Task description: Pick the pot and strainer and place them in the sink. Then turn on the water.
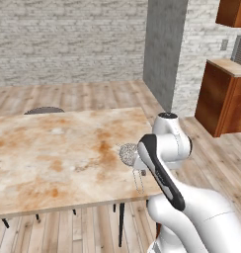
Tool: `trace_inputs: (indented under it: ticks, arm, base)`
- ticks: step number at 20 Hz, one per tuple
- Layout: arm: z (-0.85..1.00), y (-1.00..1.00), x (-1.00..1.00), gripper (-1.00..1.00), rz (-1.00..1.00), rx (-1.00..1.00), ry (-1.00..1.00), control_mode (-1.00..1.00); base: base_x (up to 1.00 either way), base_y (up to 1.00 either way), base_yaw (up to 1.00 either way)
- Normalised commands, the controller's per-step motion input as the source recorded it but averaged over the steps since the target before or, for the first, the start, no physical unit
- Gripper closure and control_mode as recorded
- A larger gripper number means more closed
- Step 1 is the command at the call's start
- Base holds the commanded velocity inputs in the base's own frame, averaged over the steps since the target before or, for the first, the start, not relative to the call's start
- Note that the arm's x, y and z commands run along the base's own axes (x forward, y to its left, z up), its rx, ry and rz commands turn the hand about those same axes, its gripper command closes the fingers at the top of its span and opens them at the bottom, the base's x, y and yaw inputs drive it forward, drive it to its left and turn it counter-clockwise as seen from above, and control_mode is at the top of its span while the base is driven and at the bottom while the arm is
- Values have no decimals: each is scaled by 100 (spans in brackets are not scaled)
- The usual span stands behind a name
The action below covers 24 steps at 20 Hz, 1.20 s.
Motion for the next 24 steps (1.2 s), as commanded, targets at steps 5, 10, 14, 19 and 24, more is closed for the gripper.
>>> trace_inputs:
  ticks: [5,10,14,19,24]
  arm:
    - [-11,0,28,-100,14,0,-1,-100]
    - [-5,0,29,-100,13,0,-2,-100]
    - [-3,1,30,-100,11,0,0,-100]
    - [-10,10,33,-100,7,0,0,-100]
    - [-23,20,32,-100,5,0,0,-100]
  base:
    - [0,0,0]
    - [0,0,0]
    - [0,0,0]
    - [0,0,0]
    - [0,0,0]
